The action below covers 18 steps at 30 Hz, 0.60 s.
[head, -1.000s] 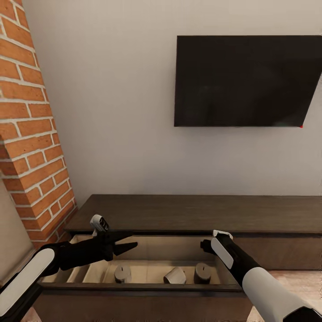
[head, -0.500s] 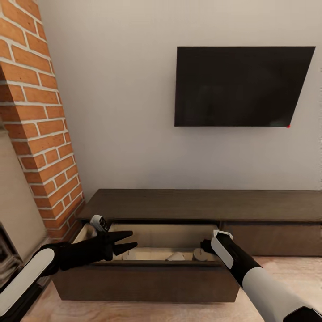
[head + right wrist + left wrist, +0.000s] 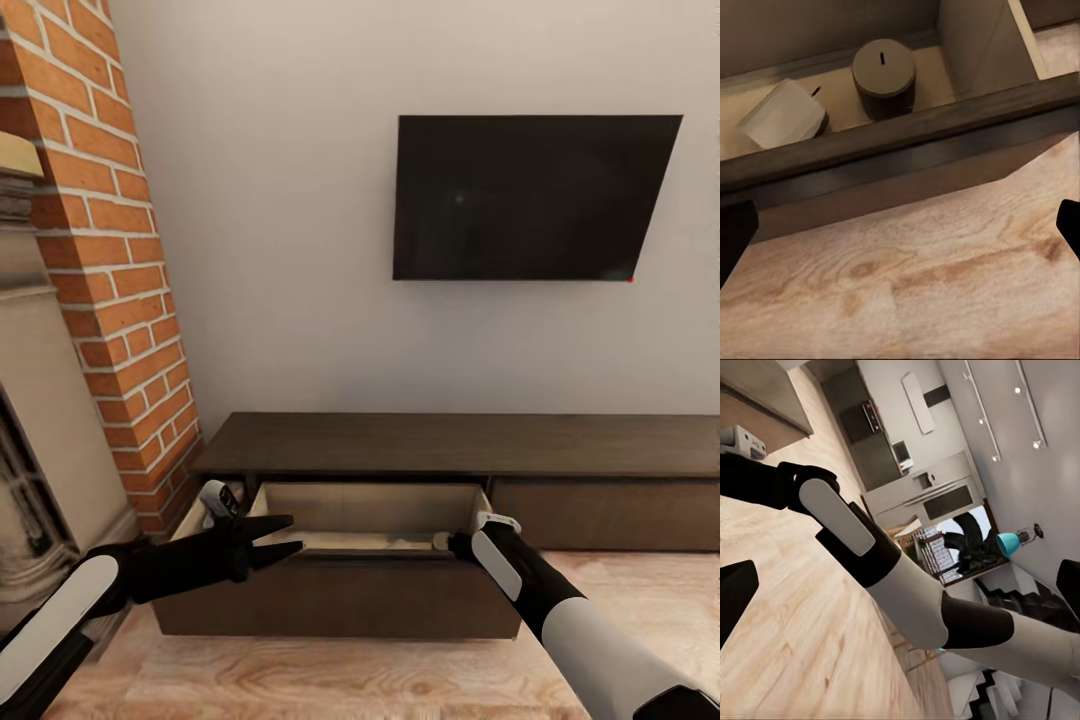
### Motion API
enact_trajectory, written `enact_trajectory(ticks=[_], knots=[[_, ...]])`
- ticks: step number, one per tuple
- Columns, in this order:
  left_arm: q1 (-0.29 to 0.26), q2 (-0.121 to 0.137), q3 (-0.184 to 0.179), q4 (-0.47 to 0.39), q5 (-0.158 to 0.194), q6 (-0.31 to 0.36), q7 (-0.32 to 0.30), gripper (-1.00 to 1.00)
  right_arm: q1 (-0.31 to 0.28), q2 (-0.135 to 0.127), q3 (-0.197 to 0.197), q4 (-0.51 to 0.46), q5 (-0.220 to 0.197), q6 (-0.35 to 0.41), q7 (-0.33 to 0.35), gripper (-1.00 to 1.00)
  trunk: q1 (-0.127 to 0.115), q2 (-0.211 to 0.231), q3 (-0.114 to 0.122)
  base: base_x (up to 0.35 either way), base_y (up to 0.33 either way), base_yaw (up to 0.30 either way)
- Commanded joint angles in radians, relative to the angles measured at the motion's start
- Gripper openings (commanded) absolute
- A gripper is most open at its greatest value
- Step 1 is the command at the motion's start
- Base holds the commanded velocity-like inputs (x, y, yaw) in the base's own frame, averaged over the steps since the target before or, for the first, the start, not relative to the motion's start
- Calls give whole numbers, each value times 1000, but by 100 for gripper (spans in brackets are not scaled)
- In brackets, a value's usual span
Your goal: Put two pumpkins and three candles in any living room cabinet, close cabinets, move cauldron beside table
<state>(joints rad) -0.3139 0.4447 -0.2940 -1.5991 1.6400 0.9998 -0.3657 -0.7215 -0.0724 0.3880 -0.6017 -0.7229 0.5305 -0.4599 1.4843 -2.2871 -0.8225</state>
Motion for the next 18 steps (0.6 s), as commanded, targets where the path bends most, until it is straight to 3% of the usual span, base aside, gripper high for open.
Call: enact_trajectory(ticks=[1,10,18], knots=[[-1,2,-1,0,-5,0,-8,100,-1,-1,8,-2,-10,2,-10,100,-1,-1,-1,-202,159,0],[-1,3,-1,1,-6,0,-9,100,-1,-2,8,-3,-10,2,-9,100,-1,-1,-1,-80,74,0],[-1,3,0,7,-7,0,-8,100,-1,-1,8,-1,-10,2,-10,100,-1,-1,-1,-258,112,0]])
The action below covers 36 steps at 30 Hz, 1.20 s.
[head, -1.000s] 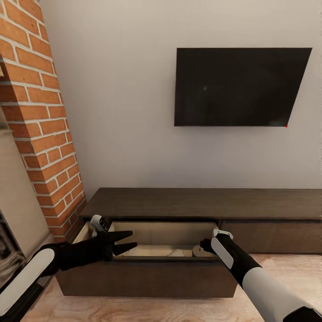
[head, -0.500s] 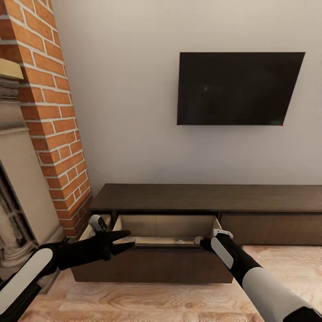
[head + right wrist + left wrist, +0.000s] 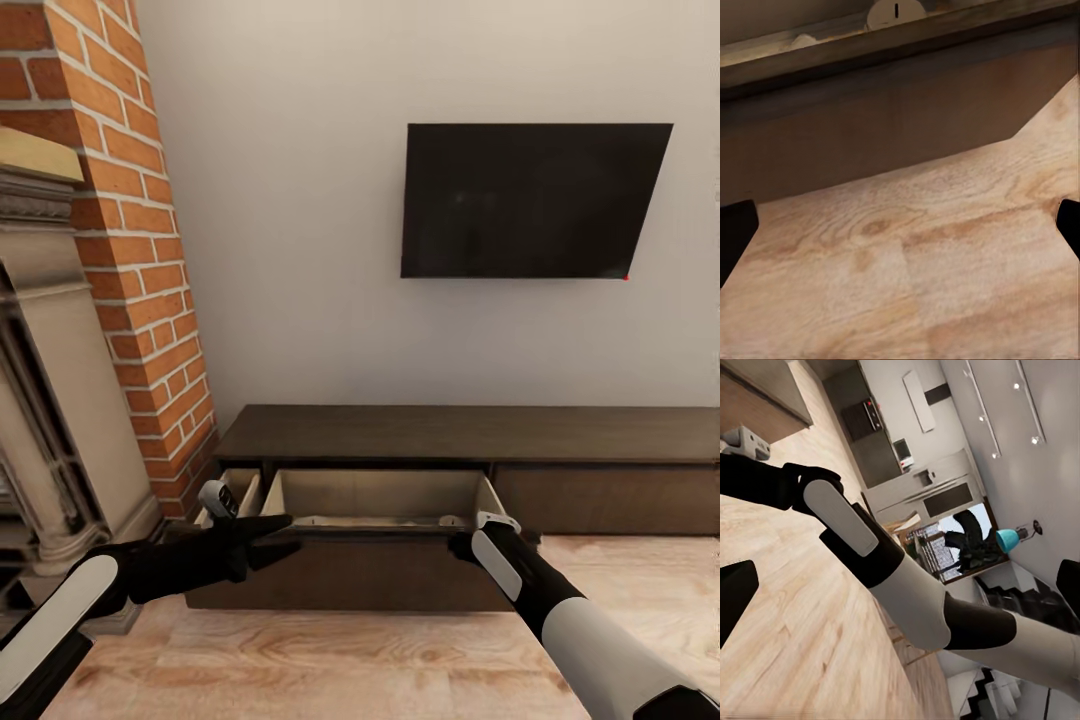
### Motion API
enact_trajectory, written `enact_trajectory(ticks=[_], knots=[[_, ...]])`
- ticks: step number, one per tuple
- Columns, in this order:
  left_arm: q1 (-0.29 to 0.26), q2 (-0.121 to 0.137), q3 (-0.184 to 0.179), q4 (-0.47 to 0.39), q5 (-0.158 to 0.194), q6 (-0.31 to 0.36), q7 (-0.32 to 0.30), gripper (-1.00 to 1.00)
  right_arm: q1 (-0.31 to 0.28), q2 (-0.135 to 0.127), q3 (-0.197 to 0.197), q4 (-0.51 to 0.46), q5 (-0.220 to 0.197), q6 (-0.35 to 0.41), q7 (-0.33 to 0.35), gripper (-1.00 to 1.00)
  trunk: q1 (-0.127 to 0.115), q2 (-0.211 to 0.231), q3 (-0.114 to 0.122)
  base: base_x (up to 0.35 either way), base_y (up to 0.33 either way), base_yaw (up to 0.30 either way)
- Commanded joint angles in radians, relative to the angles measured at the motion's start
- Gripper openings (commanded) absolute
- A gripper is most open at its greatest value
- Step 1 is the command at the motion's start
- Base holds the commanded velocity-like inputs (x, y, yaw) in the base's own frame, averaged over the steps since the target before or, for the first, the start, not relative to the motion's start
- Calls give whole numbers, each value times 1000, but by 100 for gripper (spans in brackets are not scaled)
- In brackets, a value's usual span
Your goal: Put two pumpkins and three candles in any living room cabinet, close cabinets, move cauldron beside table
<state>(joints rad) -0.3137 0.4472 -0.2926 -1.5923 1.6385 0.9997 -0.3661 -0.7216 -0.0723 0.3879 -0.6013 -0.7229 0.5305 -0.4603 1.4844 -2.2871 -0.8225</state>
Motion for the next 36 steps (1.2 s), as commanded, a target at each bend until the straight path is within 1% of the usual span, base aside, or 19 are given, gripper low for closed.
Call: enact_trajectory(ticks=[1,5,8,15,20,22,32,36], knots=[[-1,1,-1,1,-5,0,-8,100,-1,-1,8,-2,-11,2,-9,100,-1,-1,-1,-293,27,0],[-2,1,0,1,-6,0,-7,100,-1,-2,8,-2,-11,2,-9,100,-1,-1,1,-298,-47,-63],[-1,1,-1,2,-18,-1,-7,100,-1,-1,8,-3,-11,2,-9,100,-1,-1,2,-252,-67,-89],[-1,1,-1,7,-34,-2,-3,100,-1,-1,8,-3,-11,2,-9,100,-1,-1,3,-50,-12,-14],[-1,-1,4,14,-87,-3,-4,100,-1,-1,8,-3,-12,2,-9,100,-1,-1,3,-10,-1,-1],[-1,-1,5,15,-95,-3,-5,100,-1,-1,8,-3,-12,2,-9,100,-1,-1,3,-124,0,0],[-2,-2,9,24,-102,-5,-3,100,-1,-1,8,-3,-12,3,-9,100,-1,-1,3,-123,0,0],[-2,-5,17,25,-104,-8,-1,100,-1,-1,8,-3,-12,3,-9,100,-1,-1,3,-48,0,0]])
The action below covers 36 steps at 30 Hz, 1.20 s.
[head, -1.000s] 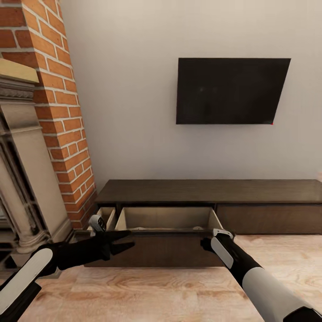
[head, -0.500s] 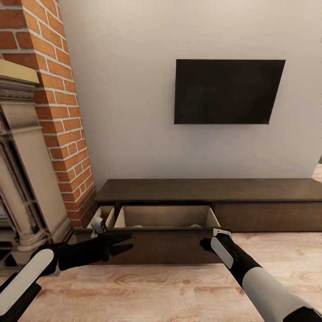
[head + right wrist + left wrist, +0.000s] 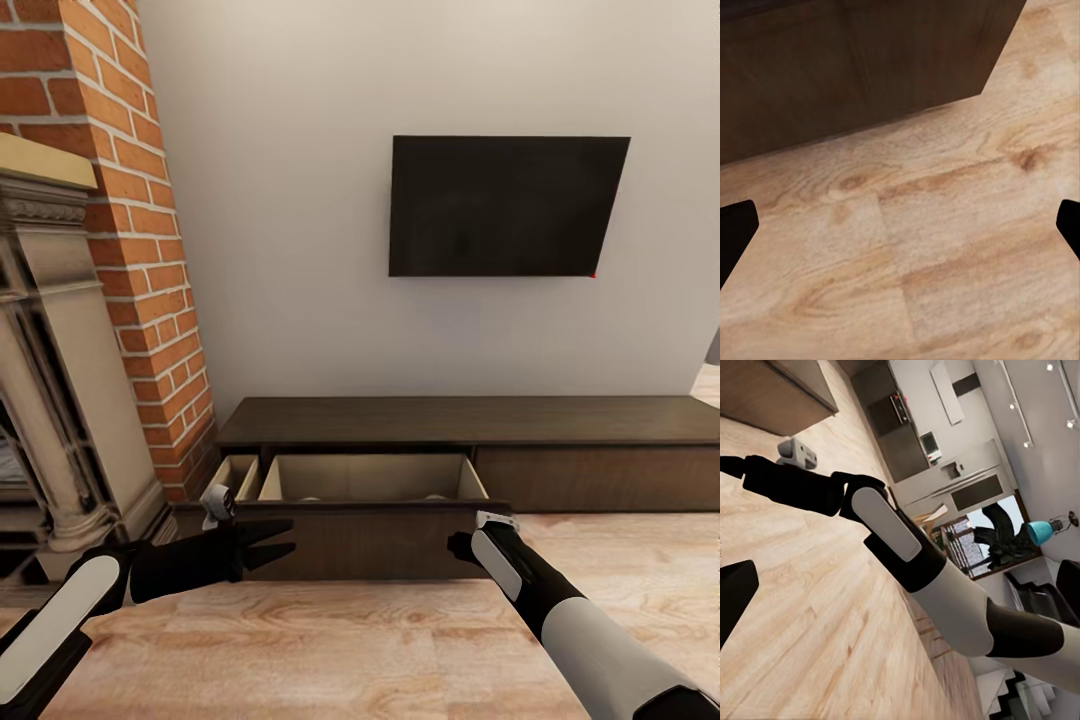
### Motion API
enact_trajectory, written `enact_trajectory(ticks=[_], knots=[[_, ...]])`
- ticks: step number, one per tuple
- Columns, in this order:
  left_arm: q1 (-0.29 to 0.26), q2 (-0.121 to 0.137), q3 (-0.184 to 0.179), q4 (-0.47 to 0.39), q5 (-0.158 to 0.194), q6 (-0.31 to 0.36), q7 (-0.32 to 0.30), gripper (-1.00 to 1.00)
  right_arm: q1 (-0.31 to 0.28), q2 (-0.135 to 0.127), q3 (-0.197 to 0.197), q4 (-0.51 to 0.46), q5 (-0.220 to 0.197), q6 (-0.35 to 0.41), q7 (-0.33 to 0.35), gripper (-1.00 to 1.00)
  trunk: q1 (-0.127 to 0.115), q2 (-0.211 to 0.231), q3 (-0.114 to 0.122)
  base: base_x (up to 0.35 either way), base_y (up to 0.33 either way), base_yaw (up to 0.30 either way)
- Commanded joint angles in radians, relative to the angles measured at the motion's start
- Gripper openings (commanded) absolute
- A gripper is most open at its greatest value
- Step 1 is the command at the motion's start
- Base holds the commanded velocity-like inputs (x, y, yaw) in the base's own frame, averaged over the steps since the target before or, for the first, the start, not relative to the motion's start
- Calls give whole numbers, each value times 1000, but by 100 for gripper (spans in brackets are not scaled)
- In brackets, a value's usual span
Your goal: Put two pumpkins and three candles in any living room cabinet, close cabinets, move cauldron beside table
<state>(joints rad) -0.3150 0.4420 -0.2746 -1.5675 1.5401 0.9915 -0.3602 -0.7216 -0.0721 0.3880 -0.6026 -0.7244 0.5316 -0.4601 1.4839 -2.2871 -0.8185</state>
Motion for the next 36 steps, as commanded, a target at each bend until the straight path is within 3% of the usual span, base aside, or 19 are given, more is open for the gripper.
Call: enact_trajectory(ticks=[1,7,12,16,20,24,26,30,33,36], knots=[[-1,0,0,1,-5,0,-6,100,-1,-2,8,-2,-10,1,-9,100,0,-1,-1,-14,0,0],[-1,1,7,23,-6,-2,-4,100,-1,-2,8,-2,-10,1,-9,100,0,-1,-1,-5,0,0],[-1,1,19,40,-15,-2,7,100,-1,-2,8,-2,-10,1,-9,100,19,-36,-17,0,0,0],[-1,-5,27,46,-67,-9,68,100,-1,-2,8,-2,-10,1,-9,100,19,-36,-17,0,0,0],[0,-12,72,71,-118,-44,176,100,-1,-2,8,-2,-10,2,-9,100,19,-36,-17,0,0,0],[-1,-27,85,87,-152,-74,273,100,-1,-2,8,-2,-10,5,5,100,23,-43,-20,0,0,0],[0,-40,87,90,-185,-117,333,100,-1,-2,8,-2,-10,5,14,100,30,-57,-26,0,0,0],[-1,-101,82,131,-285,-201,453,100,-1,5,8,-4,-10,3,20,100,46,-85,-39,0,0,0],[-2,-171,82,167,-423,-251,537,100,-1,14,9,-5,-10,1,21,100,57,-106,-48,0,0,0],[-2,-232,83,190,-538,-286,574,100,-1,19,9,-6,-10,-2,21,100,69,-127,-58,0,0,0]])
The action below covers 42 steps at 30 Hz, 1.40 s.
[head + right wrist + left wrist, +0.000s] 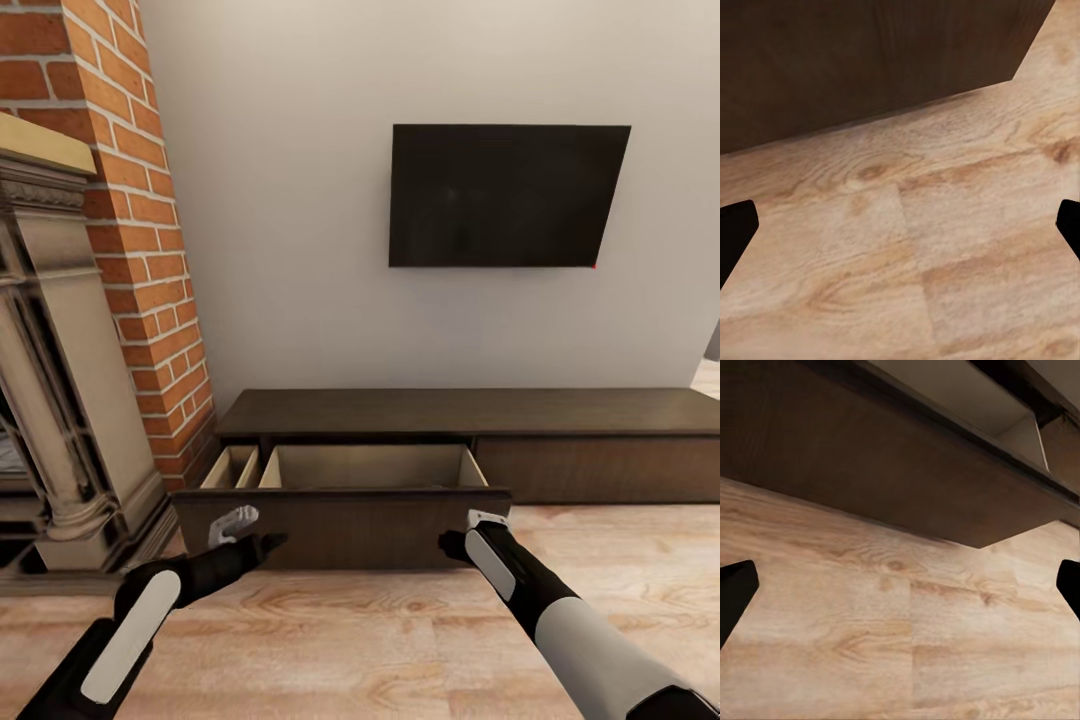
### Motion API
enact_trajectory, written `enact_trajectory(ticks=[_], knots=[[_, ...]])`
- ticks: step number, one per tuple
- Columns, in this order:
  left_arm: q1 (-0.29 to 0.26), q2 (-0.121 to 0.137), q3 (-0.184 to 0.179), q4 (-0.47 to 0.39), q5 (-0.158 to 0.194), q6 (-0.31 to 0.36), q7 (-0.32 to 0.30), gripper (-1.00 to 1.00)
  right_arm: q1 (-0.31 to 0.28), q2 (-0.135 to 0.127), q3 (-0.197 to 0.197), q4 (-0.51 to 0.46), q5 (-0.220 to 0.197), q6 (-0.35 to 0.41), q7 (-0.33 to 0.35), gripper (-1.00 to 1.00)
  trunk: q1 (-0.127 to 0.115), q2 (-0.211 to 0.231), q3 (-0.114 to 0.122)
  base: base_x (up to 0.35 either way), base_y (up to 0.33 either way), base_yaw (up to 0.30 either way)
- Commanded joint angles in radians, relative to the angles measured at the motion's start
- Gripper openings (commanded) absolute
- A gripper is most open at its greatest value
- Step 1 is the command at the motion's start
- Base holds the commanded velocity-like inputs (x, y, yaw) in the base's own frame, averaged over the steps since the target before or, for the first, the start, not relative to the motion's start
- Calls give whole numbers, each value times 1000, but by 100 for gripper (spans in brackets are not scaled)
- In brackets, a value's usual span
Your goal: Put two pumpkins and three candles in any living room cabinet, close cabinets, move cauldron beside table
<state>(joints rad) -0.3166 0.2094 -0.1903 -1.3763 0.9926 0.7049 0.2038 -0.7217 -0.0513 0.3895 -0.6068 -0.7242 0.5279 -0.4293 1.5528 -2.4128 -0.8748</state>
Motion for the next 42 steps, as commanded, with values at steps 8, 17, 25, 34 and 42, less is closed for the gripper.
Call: enact_trajectory(ticks=[8,17,25,34,42], knots=[[-1,-68,-4,56,-197,-105,26,100,-1,1,18,-1,-9,-14,36,100,31,-57,-26,0,0,0],[-13,-88,-9,86,-324,-141,26,100,-1,1,71,-4,-5,-46,74,100,49,-88,-58,0,0,0],[-13,-123,-14,150,-427,-190,26,100,-1,1,111,0,-7,-65,111,100,53,-90,-89,0,0,0],[-12,-164,-12,242,-543,-291,26,100,3,-1,143,1,-6,-129,147,100,57,-92,-124,0,0,0],[-12,-171,-30,345,-571,-437,26,100,74,-3,326,10,-11,-507,137,100,61,-94,-155,0,0,0]])
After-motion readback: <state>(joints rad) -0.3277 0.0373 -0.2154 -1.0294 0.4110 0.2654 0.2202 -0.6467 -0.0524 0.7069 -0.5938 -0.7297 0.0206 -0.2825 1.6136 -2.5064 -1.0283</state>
